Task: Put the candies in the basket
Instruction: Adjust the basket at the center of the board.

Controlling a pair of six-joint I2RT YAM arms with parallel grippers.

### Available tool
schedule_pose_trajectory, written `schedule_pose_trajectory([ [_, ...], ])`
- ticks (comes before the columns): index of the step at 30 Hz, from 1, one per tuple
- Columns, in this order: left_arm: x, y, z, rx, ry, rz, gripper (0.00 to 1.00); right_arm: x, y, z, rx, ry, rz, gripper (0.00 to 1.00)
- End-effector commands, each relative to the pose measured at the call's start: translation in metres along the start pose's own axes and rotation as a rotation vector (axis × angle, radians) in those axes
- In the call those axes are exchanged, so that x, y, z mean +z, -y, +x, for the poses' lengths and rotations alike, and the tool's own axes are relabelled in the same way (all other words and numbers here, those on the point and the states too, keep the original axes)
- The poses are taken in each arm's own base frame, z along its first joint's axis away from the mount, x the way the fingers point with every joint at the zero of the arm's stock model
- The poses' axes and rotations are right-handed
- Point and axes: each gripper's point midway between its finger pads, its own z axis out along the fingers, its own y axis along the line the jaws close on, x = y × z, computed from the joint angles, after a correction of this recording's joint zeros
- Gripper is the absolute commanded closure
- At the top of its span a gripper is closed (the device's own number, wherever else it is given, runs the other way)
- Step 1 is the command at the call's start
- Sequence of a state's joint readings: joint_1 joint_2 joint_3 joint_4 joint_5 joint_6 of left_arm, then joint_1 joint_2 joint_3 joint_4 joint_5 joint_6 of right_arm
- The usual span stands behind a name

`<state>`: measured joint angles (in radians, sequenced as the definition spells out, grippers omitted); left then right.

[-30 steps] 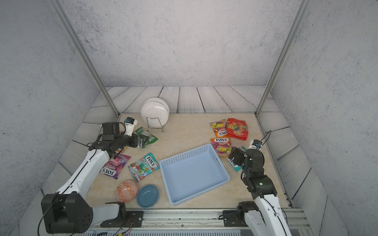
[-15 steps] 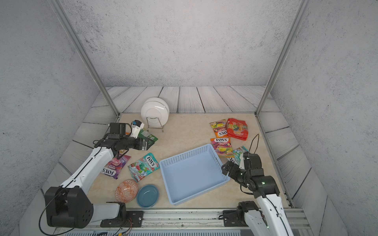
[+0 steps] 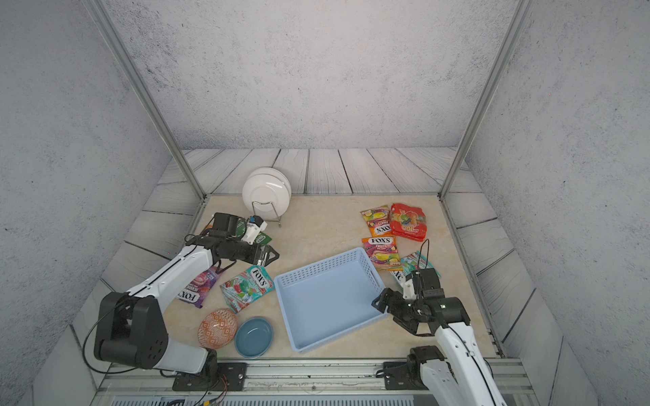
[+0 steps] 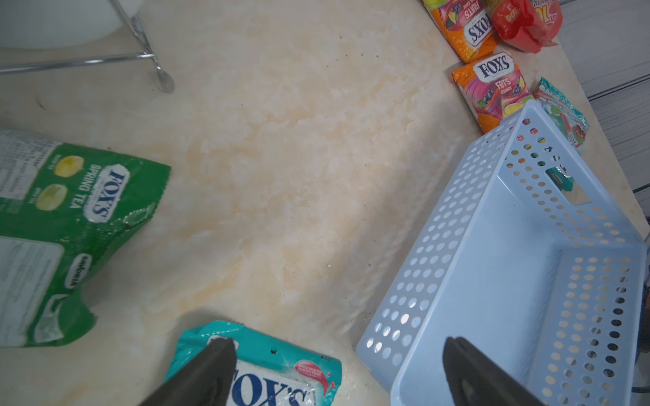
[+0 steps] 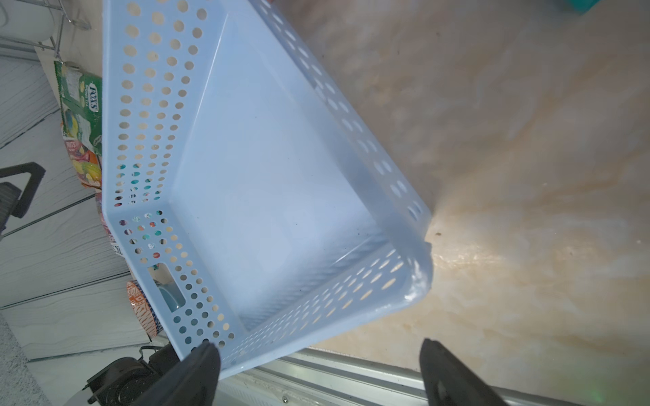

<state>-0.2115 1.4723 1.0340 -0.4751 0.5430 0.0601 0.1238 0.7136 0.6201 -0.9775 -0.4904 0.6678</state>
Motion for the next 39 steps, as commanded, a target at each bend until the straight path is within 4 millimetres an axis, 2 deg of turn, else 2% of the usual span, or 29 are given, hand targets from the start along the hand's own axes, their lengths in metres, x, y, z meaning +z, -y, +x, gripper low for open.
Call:
schedule_pose_trajectory([
  [1,0.007,0.006,0.002,0.005,-0.035,0.016,0.02,0.003,-0.009,0.001,-0.023,-0.021,-0.044,0.07],
  [10,0.035,0.027,0.016,0.019,-0.122,0.087,0.02,0.020,-0.013,-0.002,-0.033,-0.056,-0.047,0.08],
  [15,0.044,0.043,0.023,0.039,-0.170,0.124,0.02,0.021,-0.018,-0.009,-0.043,-0.049,-0.029,0.08],
  [20,0.049,0.055,0.028,0.045,-0.190,0.156,0.00,0.024,-0.020,-0.027,-0.027,0.001,-0.005,0.08],
  [27,0.053,0.071,0.033,0.055,-0.211,0.195,0.08,0.034,-0.032,-0.056,0.022,0.083,-0.039,0.10],
  [39,0.059,0.088,0.038,0.035,-0.217,0.262,0.14,0.052,-0.066,-0.103,0.028,0.128,-0.077,0.12],
])
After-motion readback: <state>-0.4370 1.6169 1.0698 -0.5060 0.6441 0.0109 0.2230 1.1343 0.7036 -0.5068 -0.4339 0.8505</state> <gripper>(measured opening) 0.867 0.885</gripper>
